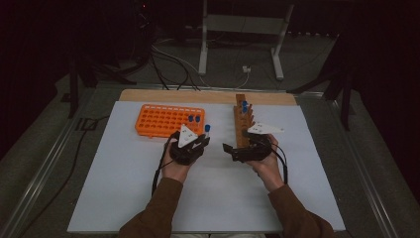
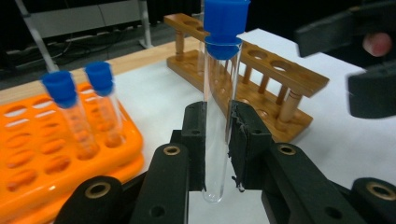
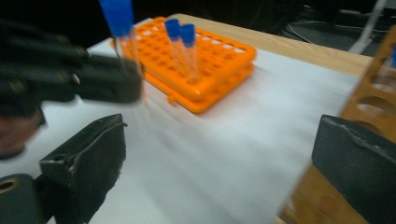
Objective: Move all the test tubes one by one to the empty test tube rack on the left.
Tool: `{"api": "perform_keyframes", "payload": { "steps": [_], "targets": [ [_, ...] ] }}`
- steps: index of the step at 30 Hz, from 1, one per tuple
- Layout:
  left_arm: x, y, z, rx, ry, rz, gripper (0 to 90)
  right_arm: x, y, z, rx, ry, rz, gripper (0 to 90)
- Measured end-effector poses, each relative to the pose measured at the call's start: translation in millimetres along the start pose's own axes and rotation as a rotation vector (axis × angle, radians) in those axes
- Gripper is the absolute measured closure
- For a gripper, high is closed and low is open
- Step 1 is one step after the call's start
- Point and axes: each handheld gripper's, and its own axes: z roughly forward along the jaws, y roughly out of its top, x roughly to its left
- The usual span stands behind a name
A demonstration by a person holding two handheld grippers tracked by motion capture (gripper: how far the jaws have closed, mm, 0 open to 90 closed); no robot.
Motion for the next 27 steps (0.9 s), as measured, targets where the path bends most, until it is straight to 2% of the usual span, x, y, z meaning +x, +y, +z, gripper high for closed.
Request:
{"api": "perform_keyframes", "payload": {
  "steps": [7,14,19,27],
  "targets": [
    [18.1,8.8,-3.8,-0.026,0.043,-0.033,77.9,-15.6,-7.6,-17.8,-0.004,-0.042,-0.009,0.0],
    [33.7,19.3,-6.7,-0.056,0.094,-0.048,77.9,-24.7,-14.3,-35.0,-0.057,-0.049,0.016,0.0],
    [44.9,20.5,-6.7,-0.062,0.128,-0.059,77.8,-26.4,-18.9,-36.4,-0.052,-0.062,0.006,0.0],
    [63.5,15.1,4.5,-0.056,0.188,-0.114,77.9,-27.0,-18.2,-38.1,-0.076,-0.055,0.019,0.0]
  ]
}}
